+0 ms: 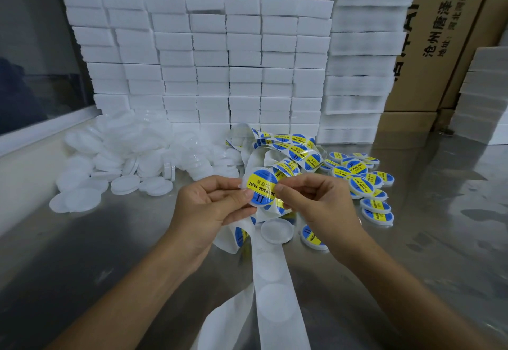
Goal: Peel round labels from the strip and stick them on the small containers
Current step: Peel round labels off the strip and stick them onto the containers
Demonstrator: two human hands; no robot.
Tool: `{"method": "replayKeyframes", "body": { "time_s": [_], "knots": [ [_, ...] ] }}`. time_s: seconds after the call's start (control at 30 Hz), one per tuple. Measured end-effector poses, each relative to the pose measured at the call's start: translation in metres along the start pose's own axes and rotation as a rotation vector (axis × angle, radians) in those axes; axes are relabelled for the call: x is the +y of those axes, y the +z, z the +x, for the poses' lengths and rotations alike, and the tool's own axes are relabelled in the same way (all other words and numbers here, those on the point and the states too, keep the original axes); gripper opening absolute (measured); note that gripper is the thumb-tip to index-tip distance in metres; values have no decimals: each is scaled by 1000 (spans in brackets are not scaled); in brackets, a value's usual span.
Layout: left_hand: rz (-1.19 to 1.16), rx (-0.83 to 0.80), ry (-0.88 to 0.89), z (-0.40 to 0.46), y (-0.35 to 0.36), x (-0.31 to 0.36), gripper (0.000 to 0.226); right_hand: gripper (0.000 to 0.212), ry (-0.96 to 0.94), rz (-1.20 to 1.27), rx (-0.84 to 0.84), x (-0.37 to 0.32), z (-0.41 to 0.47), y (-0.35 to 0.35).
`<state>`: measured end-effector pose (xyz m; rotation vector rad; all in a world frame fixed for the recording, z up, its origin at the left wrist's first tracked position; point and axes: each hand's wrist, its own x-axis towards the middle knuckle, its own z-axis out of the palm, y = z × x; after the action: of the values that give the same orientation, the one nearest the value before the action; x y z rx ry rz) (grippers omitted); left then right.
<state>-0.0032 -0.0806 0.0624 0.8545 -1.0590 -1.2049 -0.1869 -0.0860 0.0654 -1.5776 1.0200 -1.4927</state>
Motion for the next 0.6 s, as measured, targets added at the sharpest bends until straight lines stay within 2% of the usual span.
{"method": "replayKeyframes", "body": {
  "time_s": [0.17, 0.4, 0.5, 0.6],
  "knots": [
    [13, -34, 23, -2, 2, 2, 25, 18, -172, -198, 60, 4, -1, 1],
    [35, -41, 35, -4, 4, 0, 25, 6, -392, -483, 122, 9, -2, 0],
    [6, -57, 25, -3, 3, 2, 22, 8, -379, -491, 147, 11, -2, 1],
    [-83, -50, -25, -1, 2, 2, 34, 16, -293, -415, 186, 13, -3, 4]
  ]
}}
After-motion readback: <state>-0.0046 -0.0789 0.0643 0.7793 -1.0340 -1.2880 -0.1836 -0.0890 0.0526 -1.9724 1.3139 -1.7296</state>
